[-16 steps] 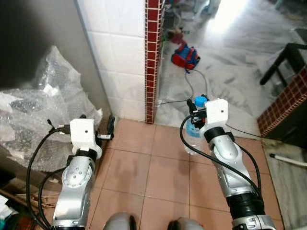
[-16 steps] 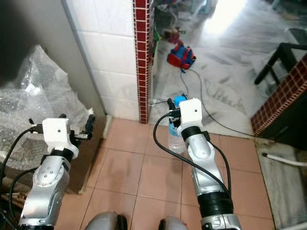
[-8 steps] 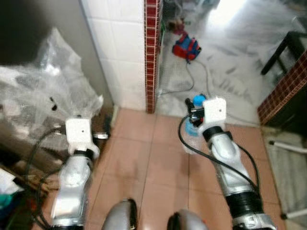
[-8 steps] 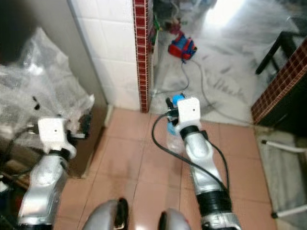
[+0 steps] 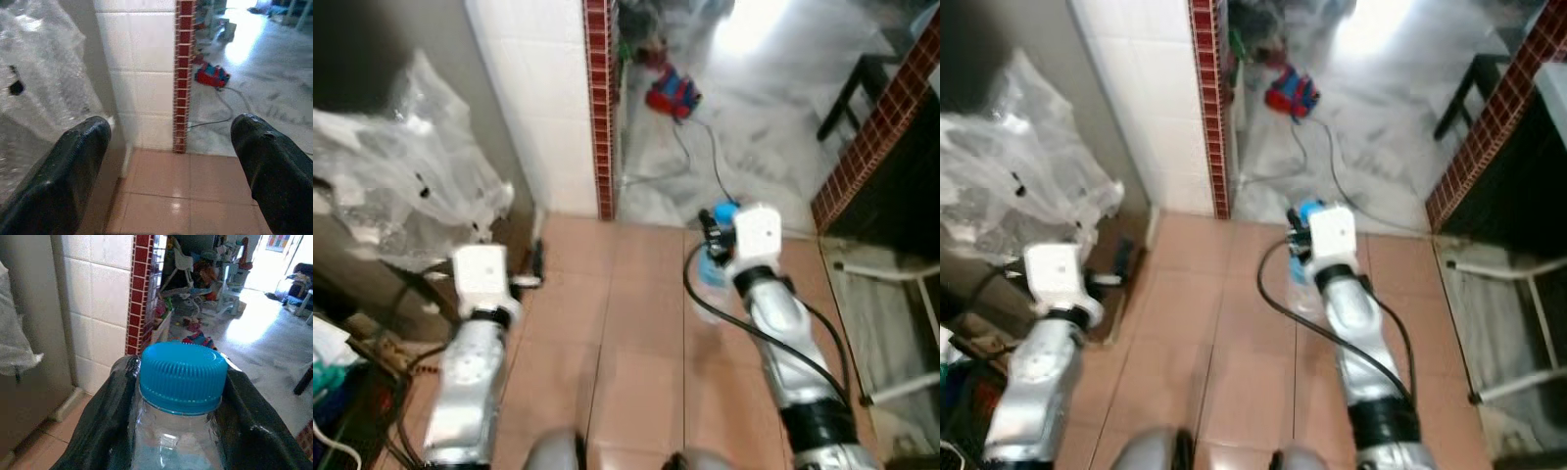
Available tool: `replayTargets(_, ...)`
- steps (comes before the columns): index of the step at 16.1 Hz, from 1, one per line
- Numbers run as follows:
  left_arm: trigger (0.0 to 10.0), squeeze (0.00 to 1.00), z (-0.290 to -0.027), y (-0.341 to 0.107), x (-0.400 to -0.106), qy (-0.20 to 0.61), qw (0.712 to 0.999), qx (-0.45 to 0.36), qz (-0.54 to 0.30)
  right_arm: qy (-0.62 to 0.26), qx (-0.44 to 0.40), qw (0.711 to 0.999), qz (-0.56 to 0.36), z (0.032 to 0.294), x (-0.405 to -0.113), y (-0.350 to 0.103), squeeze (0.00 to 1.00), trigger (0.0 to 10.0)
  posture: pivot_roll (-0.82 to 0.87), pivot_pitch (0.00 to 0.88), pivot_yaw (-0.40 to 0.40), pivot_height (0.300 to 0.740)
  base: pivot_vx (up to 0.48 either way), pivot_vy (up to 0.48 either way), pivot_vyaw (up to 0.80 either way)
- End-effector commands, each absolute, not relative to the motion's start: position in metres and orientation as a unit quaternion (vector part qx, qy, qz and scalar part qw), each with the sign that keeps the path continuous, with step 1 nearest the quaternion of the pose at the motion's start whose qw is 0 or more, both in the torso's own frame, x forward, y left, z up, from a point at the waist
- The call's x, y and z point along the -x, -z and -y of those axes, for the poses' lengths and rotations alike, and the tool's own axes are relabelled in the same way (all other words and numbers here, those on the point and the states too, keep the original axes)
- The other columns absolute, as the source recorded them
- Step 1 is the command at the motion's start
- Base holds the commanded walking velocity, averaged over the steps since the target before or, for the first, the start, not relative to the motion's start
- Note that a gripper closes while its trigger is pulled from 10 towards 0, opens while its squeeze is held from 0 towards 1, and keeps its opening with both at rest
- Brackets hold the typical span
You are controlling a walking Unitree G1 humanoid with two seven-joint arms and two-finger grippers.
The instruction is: Restocking fridge
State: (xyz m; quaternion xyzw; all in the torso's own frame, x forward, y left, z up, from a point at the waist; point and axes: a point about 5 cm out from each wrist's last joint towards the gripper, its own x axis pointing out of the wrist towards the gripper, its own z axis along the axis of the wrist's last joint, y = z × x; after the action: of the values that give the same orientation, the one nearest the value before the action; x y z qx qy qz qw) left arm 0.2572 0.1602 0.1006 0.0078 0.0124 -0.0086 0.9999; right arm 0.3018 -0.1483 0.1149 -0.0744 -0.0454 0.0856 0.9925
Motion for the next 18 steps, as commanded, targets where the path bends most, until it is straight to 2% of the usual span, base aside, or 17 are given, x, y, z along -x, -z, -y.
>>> replayTargets(1, 10.0, 0.00, -0.1667, -0.1019, -0.2573, -0.004, 1.000, -0.009, -0.011, -0.089, 0.074, 0.991, 0.072, 0.1447, -0.3048, -0.1274, 0.00, 10.0, 0.06, 0.070, -0.014, 0.740, 0.000, 0.480, 0.00)
replayTargets(17, 10.0, 0.00, -0.1670, -0.1023, -0.2585, 0.004, 1.000, -0.021, -0.009, -0.077, 0.084, 0.992, 0.061, 0.1517, -0.3038, -0.1217, 0.00, 10.0, 0.06, 0.070, -0.005, 0.740, 0.000, 0.480, 0.00)
replayTargets(18, 10.0, 0.00, -0.1684, -0.1073, -0.2584, -0.001, 1.000, -0.028, 0.010, -0.076, 0.084, 0.992, 0.060, 0.1523, -0.3047, -0.1208, 0.00, 10.0, 0.06, 0.069, -0.006, 0.740, 0.000, 0.000, 0.00)
